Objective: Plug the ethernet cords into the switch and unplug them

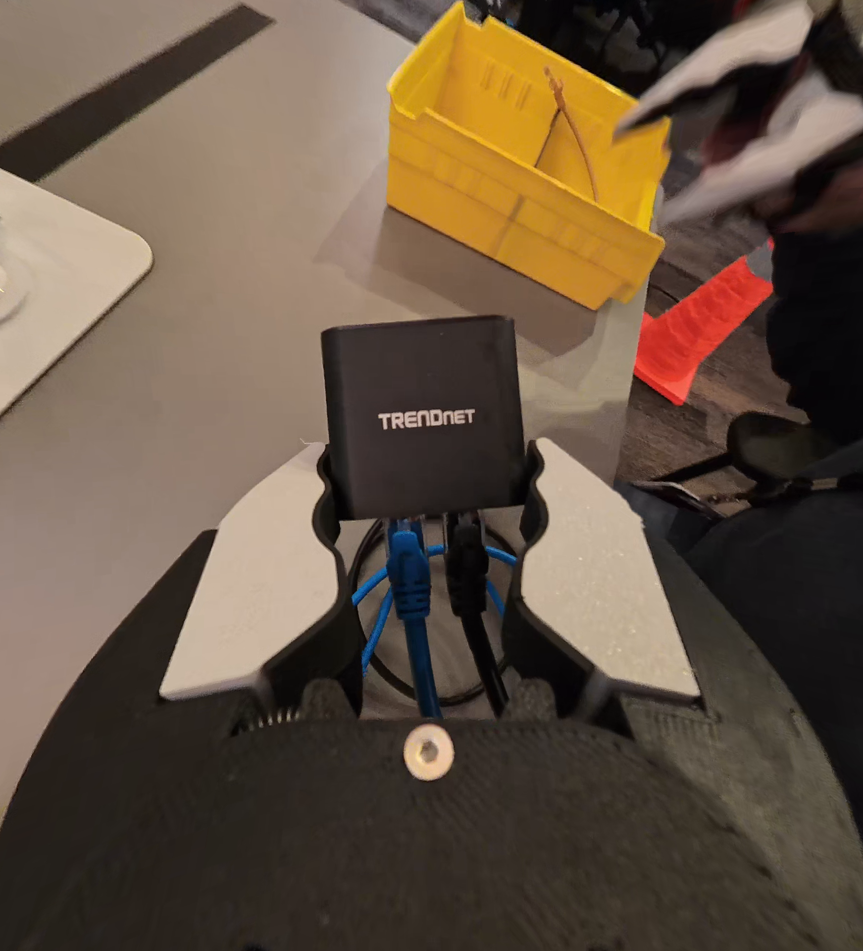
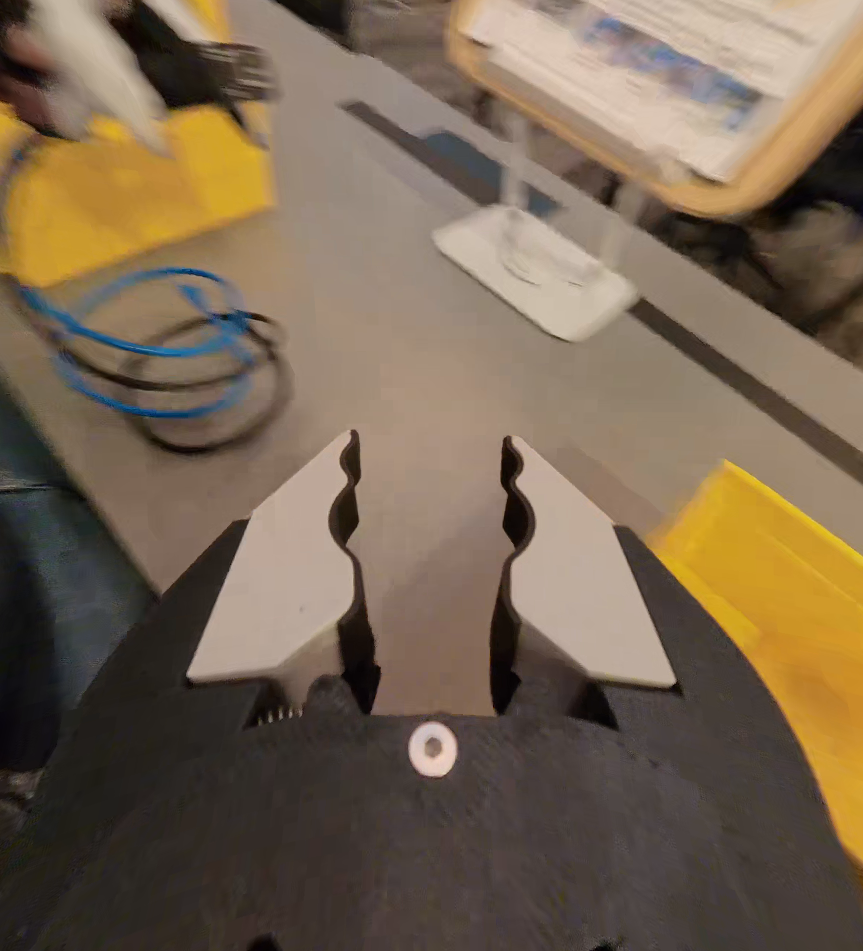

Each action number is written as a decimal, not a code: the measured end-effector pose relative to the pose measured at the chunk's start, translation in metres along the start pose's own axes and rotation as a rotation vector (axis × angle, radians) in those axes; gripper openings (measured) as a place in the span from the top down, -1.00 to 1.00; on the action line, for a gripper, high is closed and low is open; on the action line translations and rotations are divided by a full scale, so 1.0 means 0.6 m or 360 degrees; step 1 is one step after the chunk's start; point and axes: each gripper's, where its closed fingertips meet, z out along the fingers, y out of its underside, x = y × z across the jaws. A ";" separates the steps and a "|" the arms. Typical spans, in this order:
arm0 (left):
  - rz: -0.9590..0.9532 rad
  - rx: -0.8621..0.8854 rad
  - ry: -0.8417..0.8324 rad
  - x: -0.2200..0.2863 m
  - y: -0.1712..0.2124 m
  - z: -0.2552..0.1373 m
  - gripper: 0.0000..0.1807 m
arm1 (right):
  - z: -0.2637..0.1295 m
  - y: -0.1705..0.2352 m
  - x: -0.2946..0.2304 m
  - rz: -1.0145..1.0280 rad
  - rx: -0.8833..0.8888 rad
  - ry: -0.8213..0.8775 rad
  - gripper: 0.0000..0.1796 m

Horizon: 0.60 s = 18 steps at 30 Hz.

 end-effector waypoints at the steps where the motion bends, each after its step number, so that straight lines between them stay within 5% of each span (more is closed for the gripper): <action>1: -0.0006 0.0050 -0.0025 -0.001 -0.009 0.000 0.23 | 0.032 -0.014 -0.045 -0.0022 0.0016 -0.0136 0.37; 7: -0.0156 0.0300 -0.0148 -0.023 -0.053 -0.002 0.23 | 0.177 -0.059 -0.239 -0.0253 0.0048 -0.0453 0.01; 14: -0.0264 0.0489 -0.0246 -0.039 -0.084 0.005 0.23 | 0.270 -0.087 -0.290 -0.0490 0.0040 -0.0382 0.05; 16: -0.0306 0.0555 -0.0238 -0.039 -0.096 0.003 0.23 | 0.294 -0.080 -0.291 -0.0607 0.0019 -0.0314 0.27; 18: -0.0333 0.0608 -0.0222 -0.039 -0.106 0.000 0.23 | 0.300 -0.076 -0.298 -0.0749 0.0047 -0.0323 0.96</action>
